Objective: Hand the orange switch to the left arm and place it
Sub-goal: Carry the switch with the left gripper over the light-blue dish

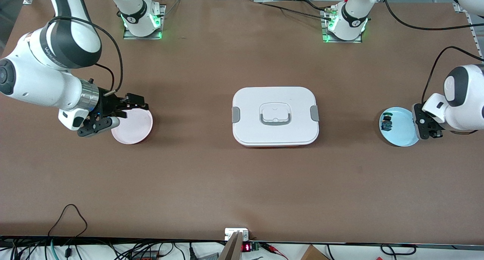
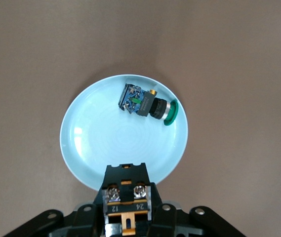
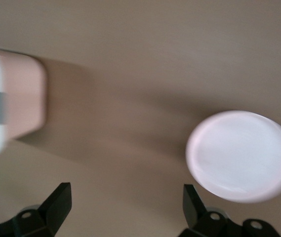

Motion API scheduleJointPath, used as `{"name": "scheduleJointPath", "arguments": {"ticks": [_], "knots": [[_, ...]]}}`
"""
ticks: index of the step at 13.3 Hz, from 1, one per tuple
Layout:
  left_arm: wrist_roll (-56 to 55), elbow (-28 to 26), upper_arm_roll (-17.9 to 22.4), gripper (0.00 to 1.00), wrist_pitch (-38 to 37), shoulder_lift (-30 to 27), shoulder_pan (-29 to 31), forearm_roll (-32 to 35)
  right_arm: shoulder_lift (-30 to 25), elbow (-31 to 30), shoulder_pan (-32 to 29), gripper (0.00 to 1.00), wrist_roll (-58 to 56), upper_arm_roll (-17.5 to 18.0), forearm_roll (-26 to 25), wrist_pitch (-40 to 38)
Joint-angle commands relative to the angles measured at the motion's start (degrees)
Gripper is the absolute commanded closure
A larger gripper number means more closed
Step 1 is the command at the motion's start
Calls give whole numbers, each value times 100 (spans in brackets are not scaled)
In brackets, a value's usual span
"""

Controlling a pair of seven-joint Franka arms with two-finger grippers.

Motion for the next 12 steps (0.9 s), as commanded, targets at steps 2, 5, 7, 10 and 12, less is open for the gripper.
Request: {"name": "scheduleJointPath", "arguments": {"ticks": [2, 5, 7, 10, 12], "knots": [[203, -1229, -88, 85, 1844, -25, 319, 128, -88, 350, -104, 0, 689, -138, -1089, -842], [378, -1293, -70, 85, 2209, 141, 434, 145, -176, 701, -174, 0, 621, -446, -1373, -1117], [397, -1293, -79, 86, 2280, 431, 530, 154, -246, 886, -114, 0, 620, -762, -1372, -1135], [432, -1258, -79, 85, 2525, 502, 636, 321, -281, 1238, 62, 0, 664, -790, -1923, -1450], [432, -1249, -79, 80, 2535, 502, 645, 330, -264, 1650, 45, 0, 620, -764, -2172, -1835]]}}
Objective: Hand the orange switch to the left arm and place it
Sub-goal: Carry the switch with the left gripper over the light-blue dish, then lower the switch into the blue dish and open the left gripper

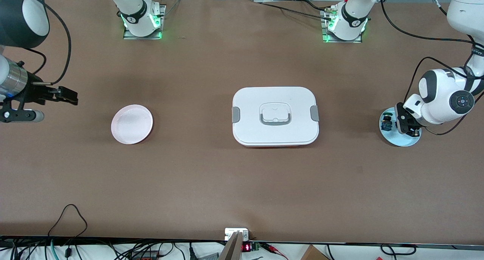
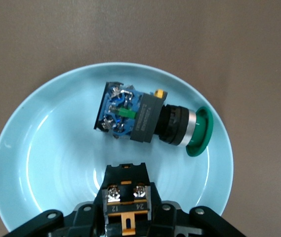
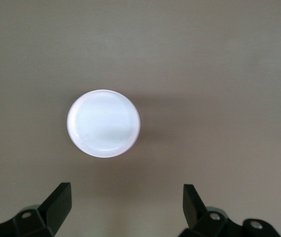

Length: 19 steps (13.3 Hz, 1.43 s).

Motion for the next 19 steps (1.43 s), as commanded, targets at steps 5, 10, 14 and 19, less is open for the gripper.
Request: {"name": "scheduleJointPath", "arguments": {"ticks": [5, 10, 14, 19], "knots": [[132, 170, -216, 0, 22, 18, 333, 136, -195, -471, -356, 0, 80, -42, 504, 77], [106, 563, -409, 0, -1195, -369, 333, 49, -609, -959, -330, 0, -70, -42, 487, 539], [-208, 1871, -611, 0, -3198, -360, 237, -251, -582, -535, -321, 0, -43, 2, 496, 18], [-2779, 3436, -1277, 0, -5669, -352, -132, -400, -565, -492, -259, 0, -43, 55, 522, 53]]}}
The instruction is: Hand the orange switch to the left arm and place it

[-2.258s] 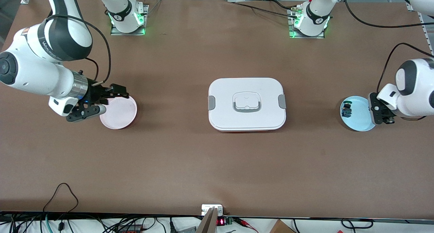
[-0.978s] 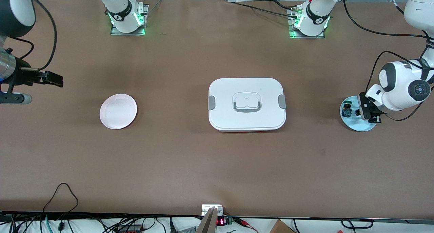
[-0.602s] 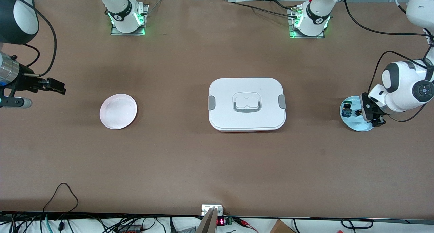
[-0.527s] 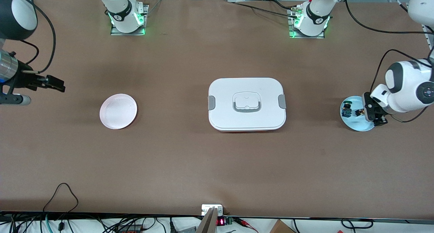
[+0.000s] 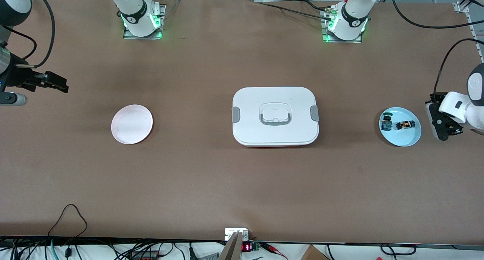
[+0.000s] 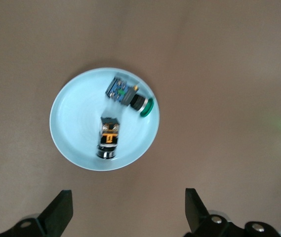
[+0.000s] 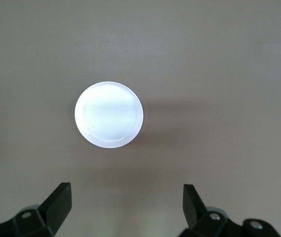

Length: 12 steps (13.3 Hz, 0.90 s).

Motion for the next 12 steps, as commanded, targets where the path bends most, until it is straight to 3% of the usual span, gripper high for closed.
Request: {"name": "scheduleJointPath", "arguments": {"ticks": [1, 5, 8, 10, 11, 12], "knots": [[-1595, 831, -443, 0, -1202, 75, -246, -236, 14, 103, 3, 0, -46, -3, 93, -48], [-4406, 1464, -795, 0, -2452, 23, -309, -877, 14, 103, 38, 0, 16, 32, 93, -48], [-6369, 1965, -1314, 0, -2771, 14, -370, -1019, -21, 111, 12, 0, -54, -21, 277, -109], [-6681, 2125, -1202, 0, -2606, -117, -554, -1089, -30, 111, 20, 0, -72, 31, 243, -127], [-6698, 1977, -957, 0, -2099, -457, -703, -1176, -30, 111, 29, 0, -63, 32, 234, -127], [-6690, 1532, -372, 0, -1668, -852, -1130, -1221, -30, 111, 38, 0, -63, 40, 208, -118]]}}
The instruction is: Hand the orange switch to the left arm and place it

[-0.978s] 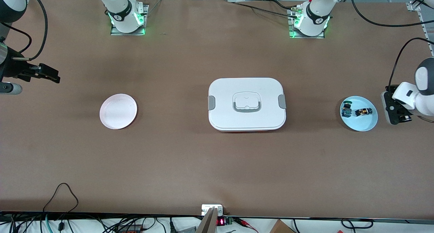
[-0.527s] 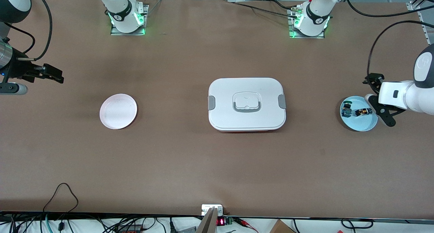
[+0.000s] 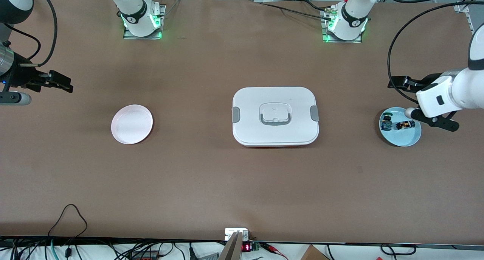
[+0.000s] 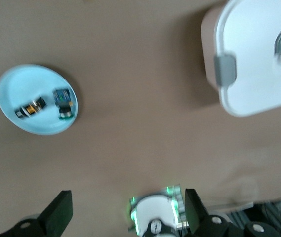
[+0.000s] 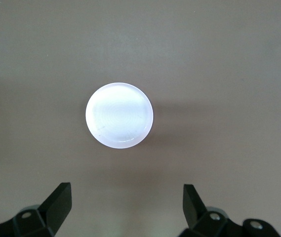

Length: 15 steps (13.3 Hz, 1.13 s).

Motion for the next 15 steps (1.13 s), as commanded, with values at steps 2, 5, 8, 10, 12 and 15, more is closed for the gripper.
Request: {"name": "scheduleJointPath", "arguments": {"ticks": [2, 5, 8, 10, 12, 15], "knots": [[-113, -1095, 2057, 0, 1155, -1201, -1481, -595, -23, 85, -2, 0, -61, 14, 38, -107], [-122, -2026, 2871, 0, 1885, -1851, -2091, -667, -32, 85, 6, 0, -61, 22, 38, -116], [-437, -2775, 3004, 0, 2459, -2476, -2171, -623, -32, 85, -2, 0, -70, -13, 38, -116], [-641, -2785, 3013, 0, 2468, -2521, -2154, -597, -32, 76, -2, 0, -61, -13, 38, -116], [-641, -2750, 3004, 0, 2390, -2478, -2119, -545, -32, 85, -2, 0, -61, -13, 38, -116], [-597, -2575, 3004, 0, 2327, -2319, -2005, -544, -32, 76, -11, 0, -61, -39, 29, -116]]}}
